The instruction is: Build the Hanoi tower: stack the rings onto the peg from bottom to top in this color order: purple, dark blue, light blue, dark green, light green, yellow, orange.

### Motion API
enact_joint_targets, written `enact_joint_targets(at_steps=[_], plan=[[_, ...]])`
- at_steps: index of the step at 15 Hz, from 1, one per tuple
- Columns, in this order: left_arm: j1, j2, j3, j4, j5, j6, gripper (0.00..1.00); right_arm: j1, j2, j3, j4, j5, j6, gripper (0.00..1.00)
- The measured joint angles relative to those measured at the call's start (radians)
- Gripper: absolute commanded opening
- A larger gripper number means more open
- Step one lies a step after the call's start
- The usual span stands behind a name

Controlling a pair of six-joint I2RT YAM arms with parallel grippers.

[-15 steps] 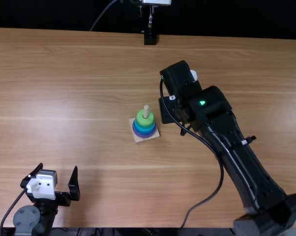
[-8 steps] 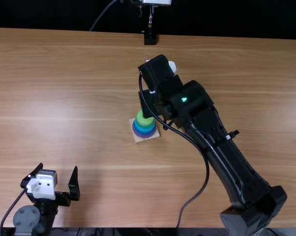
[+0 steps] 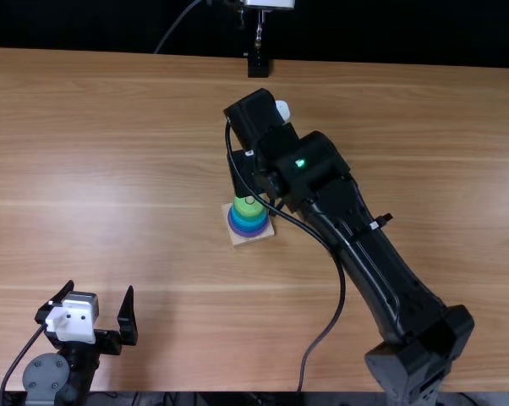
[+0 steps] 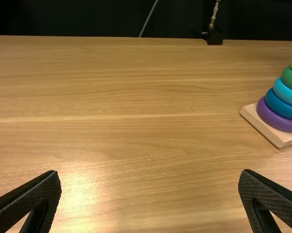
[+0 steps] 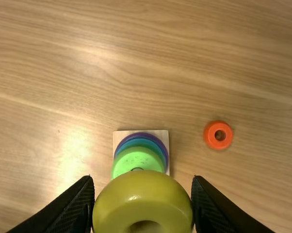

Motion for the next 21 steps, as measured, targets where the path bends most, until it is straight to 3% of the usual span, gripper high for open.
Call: enact_joint_targets(at_steps=[10,12,13,14,21], plan=[[0.0,0.0,0.0,0.0,0.0,0.0,1.0,0.008,0.055,0.0,-0.005,0.001,0.0,0.02],[0.0,0.0,0.0,0.0,0.0,0.0,1.0,0.008,0.055,0.0,-0.008,0.002,0.0,0.49],[0.0,0.0,0.0,0.0,0.0,0.0,1.0,0.008,0.055,0.0,-0.032,0.002,0.0,0.83],[0.0,0.0,0.0,0.0,0.0,0.0,1.0,0.008,0.055,0.0,-0.086,0.002,0.0,0.98],[0.0,0.0,0.0,0.0,0.0,0.0,1.0,0.008,0.059,0.039,-0.131,0.001,0.004,1.0]])
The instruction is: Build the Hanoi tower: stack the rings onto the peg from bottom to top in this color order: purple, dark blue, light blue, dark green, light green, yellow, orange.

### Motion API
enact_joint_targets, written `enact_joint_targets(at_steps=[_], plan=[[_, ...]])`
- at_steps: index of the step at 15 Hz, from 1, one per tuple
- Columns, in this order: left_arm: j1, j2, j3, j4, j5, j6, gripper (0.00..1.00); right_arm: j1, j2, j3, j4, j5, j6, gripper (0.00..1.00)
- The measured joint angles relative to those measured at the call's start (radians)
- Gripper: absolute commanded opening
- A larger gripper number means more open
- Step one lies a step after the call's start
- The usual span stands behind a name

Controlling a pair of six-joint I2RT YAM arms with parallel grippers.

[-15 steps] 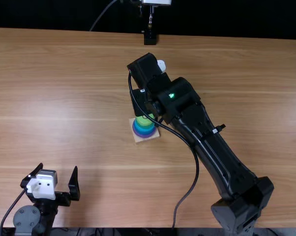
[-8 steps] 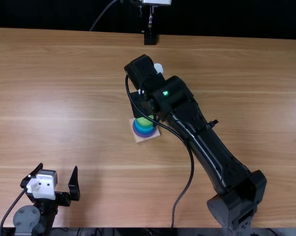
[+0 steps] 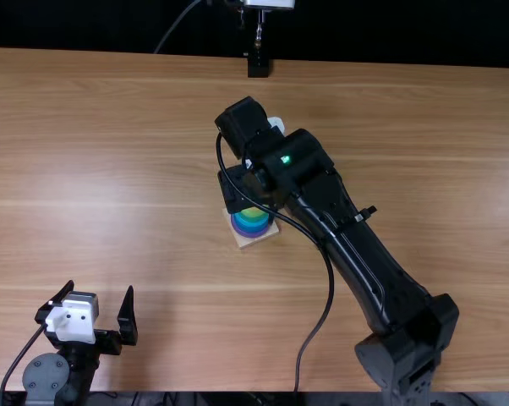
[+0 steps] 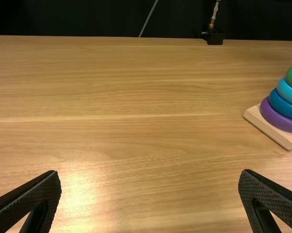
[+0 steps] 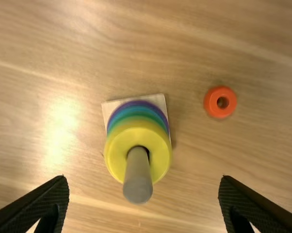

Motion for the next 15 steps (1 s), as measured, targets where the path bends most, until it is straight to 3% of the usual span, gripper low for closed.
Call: enact_joint_targets(at_steps=[5,9,10,13,15], plan=[[0.0,0.0,0.0,0.0,0.0,0.0,1.0,0.0,0.006,0.178,0.003,0.002,0.003,1.0],[0.0,0.0,0.0,0.0,0.0,0.0,1.0,-0.038,0.056,0.182,0.022,0.0,0.004,1.0],[0.0,0.0,0.0,0.0,-0.001,0.0,1.0,-0.068,0.058,0.161,0.071,-0.001,0.004,1.0],[0.0,0.0,0.0,0.0,0.0,0.0,1.0,-0.166,0.057,-0.088,0.422,0.003,0.003,1.0],[0.0,0.0,0.0,0.0,-0.001,0.0,1.0,-0.202,0.043,-0.266,0.517,0.006,0.001,1.0]])
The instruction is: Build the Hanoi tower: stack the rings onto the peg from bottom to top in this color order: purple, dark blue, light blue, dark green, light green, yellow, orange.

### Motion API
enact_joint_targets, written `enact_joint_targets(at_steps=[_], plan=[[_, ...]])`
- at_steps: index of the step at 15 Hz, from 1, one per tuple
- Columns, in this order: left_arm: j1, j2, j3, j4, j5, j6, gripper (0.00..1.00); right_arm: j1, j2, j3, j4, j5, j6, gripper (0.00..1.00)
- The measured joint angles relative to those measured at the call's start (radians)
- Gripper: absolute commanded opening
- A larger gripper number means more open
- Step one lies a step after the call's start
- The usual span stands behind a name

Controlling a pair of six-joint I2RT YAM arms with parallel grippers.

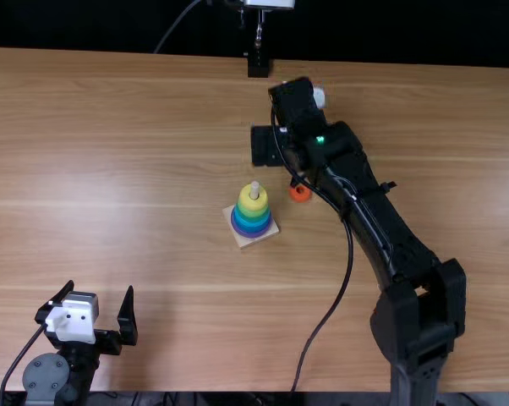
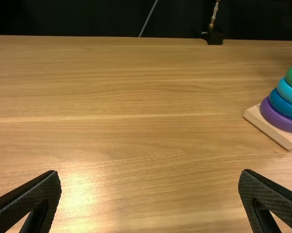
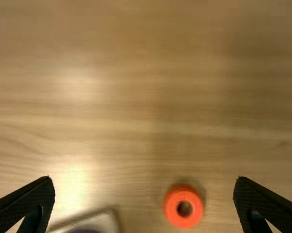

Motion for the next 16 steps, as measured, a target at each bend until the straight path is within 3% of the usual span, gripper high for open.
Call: enact_joint_targets(at_steps=[10,12,14,16], plan=[[0.0,0.0,0.0,0.0,0.001,0.0,1.0,-0.036,-0.071,-0.116,-0.087,-0.004,-0.005,0.98],[0.0,0.0,0.0,0.0,0.0,0.0,1.0,-0.041,-0.069,-0.116,-0.09,-0.041,-0.005,0.98],[0.0,0.0,0.0,0.0,0.0,0.0,1.0,-0.049,-0.067,-0.116,-0.09,-0.097,-0.004,0.98],[0.0,0.0,0.0,0.0,0.0,0.0,1.0,-0.054,-0.045,-0.116,-0.09,-0.127,-0.005,0.97]])
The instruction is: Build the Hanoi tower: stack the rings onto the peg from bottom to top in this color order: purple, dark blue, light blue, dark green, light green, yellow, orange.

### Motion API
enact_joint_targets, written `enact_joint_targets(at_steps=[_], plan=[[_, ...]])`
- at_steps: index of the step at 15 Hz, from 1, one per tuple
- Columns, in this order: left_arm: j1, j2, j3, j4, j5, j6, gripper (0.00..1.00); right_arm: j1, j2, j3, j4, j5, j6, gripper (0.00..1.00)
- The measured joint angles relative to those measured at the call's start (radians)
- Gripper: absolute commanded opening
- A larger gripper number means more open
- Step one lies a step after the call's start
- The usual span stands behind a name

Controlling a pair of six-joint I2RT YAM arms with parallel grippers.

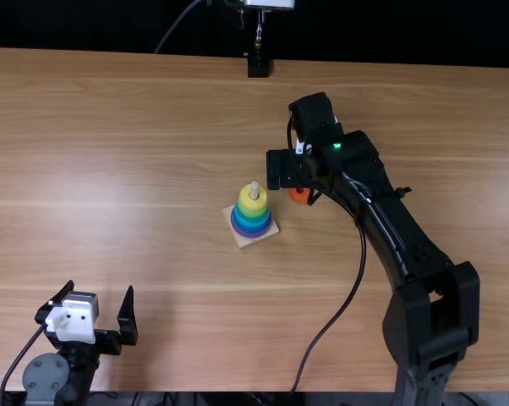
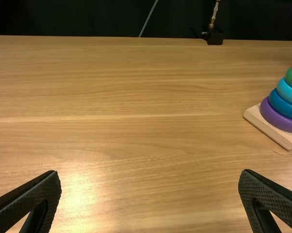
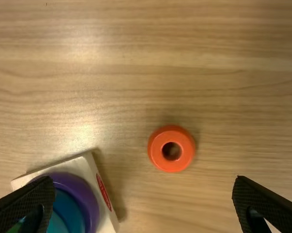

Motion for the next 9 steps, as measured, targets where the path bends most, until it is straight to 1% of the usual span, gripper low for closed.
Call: enact_joint_targets(at_steps=[2,4,9], plan=[[0.0,0.0,0.0,0.0,0.0,0.0,1.0,-0.002,0.041,0.0,-0.037,-0.01,0.001,0.97],[0.0,0.0,0.0,0.0,0.0,0.0,1.0,-0.002,0.08,0.0,-0.069,-0.013,0.0,0.97],[0.0,0.0,0.0,0.0,0.0,0.0,1.0,-0.032,0.108,0.0,-0.064,-0.014,0.0,0.97]])
